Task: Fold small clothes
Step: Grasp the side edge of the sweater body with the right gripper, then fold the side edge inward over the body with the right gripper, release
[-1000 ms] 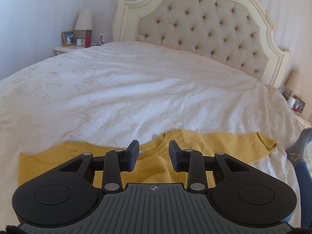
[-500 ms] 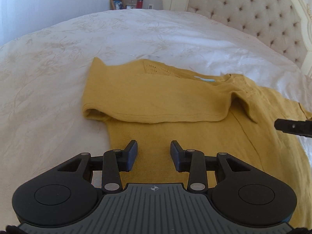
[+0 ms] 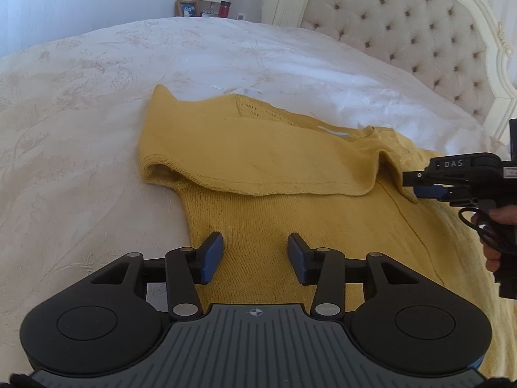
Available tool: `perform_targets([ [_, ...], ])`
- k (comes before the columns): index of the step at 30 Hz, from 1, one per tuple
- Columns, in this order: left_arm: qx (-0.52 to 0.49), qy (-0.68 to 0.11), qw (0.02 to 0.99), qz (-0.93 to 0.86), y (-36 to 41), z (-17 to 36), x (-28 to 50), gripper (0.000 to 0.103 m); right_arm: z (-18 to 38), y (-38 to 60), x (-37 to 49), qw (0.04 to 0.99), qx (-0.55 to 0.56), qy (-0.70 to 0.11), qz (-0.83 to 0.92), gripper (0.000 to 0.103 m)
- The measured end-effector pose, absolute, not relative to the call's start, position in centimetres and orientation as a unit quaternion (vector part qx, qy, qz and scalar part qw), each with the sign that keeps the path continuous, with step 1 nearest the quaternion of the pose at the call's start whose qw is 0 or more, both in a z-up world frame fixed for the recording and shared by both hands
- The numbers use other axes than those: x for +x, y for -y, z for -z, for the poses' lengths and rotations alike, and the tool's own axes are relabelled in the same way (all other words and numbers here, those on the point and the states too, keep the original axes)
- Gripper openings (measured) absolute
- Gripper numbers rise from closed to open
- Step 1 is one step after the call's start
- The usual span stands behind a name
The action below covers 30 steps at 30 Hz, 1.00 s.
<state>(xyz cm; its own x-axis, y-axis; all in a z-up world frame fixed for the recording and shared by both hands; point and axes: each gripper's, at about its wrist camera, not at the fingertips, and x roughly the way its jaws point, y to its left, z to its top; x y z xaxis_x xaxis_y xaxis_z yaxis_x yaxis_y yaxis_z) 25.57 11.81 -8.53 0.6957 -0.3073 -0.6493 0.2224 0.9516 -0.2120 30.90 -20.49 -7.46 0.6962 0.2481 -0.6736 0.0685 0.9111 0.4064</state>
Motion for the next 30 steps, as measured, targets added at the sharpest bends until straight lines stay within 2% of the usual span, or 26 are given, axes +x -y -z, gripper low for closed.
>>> perform_targets([
  [3, -0.061, -0.363, 0.919, 0.144, -11.9, 8.6, 25.6, 0.043, 7.7, 20.3, 31.2, 0.895, 0.214, -0.388, -0.048, 0.045],
  [4, -0.062, -0.362, 0.919, 0.144, -11.9, 8.6, 25.5, 0.043, 7.6, 20.3, 31.2, 0.895, 0.214, -0.388, -0.048, 0.036],
  [5, -0.062, -0.361, 0.919, 0.145, -11.9, 8.7, 25.5, 0.044, 7.4, 20.3, 31.3, 0.894, 0.215, -0.389, -0.051, 0.016],
  [6, -0.061, -0.361, 0.919, 0.145, -11.8, 8.7, 25.5, 0.044, 7.2, 20.2, 31.3, 0.895, 0.213, -0.389, -0.053, 0.013],
  [14, -0.074, -0.364, 0.917, 0.145, -12.1, 8.3, 25.3, 0.044, 2.8, 21.7, 31.8, 0.922, 0.105, -0.372, -0.027, 0.011],
  [18, -0.076, -0.364, 0.917, 0.145, -12.2, 8.3, 25.4, 0.045, 2.6, 23.8, 33.0, 0.917, 0.092, -0.387, -0.007, 0.011],
  [22, -0.074, -0.365, 0.917, 0.145, -12.2, 8.4, 25.5, 0.045, 4.8, 22.6, 33.4, 0.907, 0.049, -0.419, -0.010, 0.021],
  [27, -0.073, -0.365, 0.917, 0.146, -12.2, 8.6, 25.5, 0.046, 7.0, 22.3, 32.7, 0.909, 0.051, -0.413, 0.001, 0.022],
  [30, -0.072, -0.364, 0.917, 0.148, -12.0, 8.6, 25.4, 0.050, 7.2, 22.8, 32.3, 0.912, 0.070, -0.404, 0.001, 0.028],
])
